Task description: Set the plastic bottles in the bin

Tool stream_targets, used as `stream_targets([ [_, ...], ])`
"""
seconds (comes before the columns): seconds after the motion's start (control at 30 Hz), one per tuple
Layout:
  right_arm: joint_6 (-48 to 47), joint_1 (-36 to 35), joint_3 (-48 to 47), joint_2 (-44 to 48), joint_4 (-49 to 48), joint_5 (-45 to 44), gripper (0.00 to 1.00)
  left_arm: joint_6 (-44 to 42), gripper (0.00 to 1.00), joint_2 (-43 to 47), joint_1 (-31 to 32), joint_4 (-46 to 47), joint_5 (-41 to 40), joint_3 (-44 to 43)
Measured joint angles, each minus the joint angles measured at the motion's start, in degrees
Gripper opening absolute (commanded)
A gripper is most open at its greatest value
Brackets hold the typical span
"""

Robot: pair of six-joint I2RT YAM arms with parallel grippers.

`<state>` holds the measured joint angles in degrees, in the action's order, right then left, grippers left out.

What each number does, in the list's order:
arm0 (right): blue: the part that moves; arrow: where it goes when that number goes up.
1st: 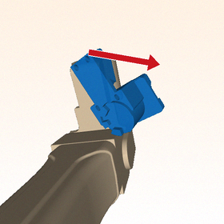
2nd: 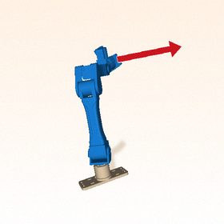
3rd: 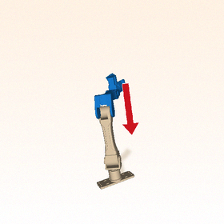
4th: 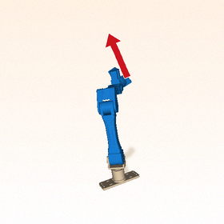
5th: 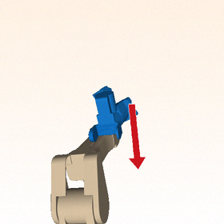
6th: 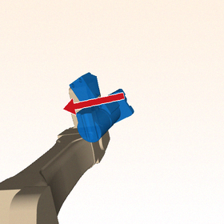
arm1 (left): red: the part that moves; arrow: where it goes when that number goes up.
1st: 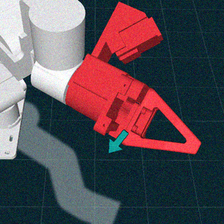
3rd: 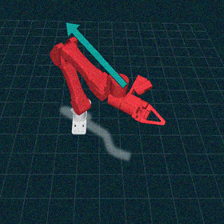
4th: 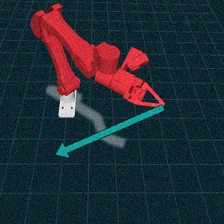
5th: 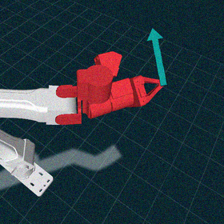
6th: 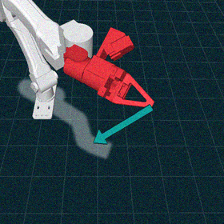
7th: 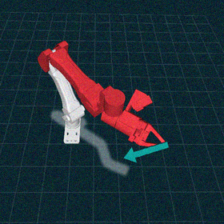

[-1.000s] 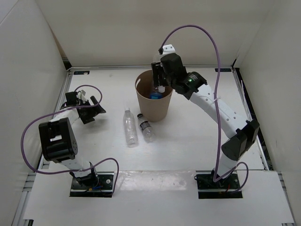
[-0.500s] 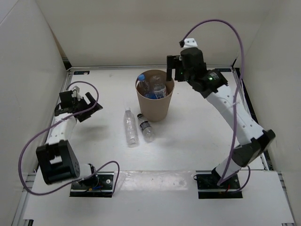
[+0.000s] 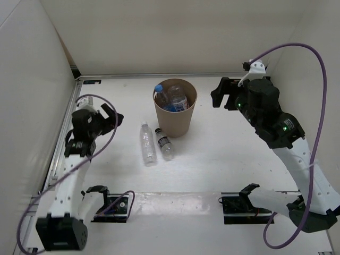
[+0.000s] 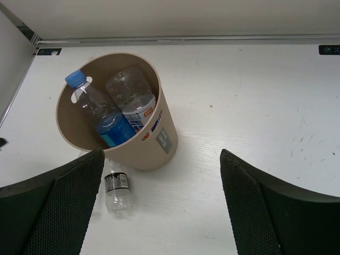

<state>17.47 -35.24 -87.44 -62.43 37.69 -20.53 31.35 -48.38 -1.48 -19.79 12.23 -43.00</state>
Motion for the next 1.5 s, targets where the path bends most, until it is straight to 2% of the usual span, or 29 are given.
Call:
stream_targets([
  [0.13, 0.5, 0.2, 2.4, 2.1, 0.3, 0.1, 0.90, 0.0, 1.00, -12.0, 6.4, -6.8, -4.3, -4.9],
  [0.33, 2.3, -1.9, 13.3, 12.0, -0.5, -2.3, 0.90, -0.7, 1.00, -20.0, 17.6, -10.0, -11.3, -5.4],
  [0.43, 3.3, -0.4, 14.7, 14.8, -0.4, -2.3, 0.90, -0.5, 1.00, -24.6, 22.2, -9.3, -13.4, -5.4],
  [0.73, 3.8, 2.8, 15.0, 17.2, 0.0, -1.6, 0.90, 0.2, 0.99, -40.9, 27.8, -6.8, -15.5, -7.9],
  [0.93, 3.8, 6.8, 15.5, 18.1, 0.9, 0.9, 0.90, 0.7, 0.83, -45.6, 28.7, -5.9, -16.0, -10.0],
  [1.07, 3.8, 11.1, 16.8, 19.1, 1.4, 4.1, 0.90, 1.1, 0.73, -44.3, 28.7, -6.5, -17.3, -10.0],
  [1.2, 3.9, 15.1, 17.2, 20.0, 1.9, 7.7, 0.90, 0.9, 0.69, -38.3, 28.7, -11.1, -20.2, -10.8],
  [1.37, 4.0, 17.9, 18.0, 21.1, 2.5, 11.0, 0.90, -0.5, 0.65, -23.9, 28.7, -17.1, -25.4, -17.2],
  [1.5, 4.0, 18.3, 18.0, 21.4, 2.8, 12.3, 0.90, -3.5, 0.64, -13.9, 28.8, -17.1, -29.0, -26.5],
])
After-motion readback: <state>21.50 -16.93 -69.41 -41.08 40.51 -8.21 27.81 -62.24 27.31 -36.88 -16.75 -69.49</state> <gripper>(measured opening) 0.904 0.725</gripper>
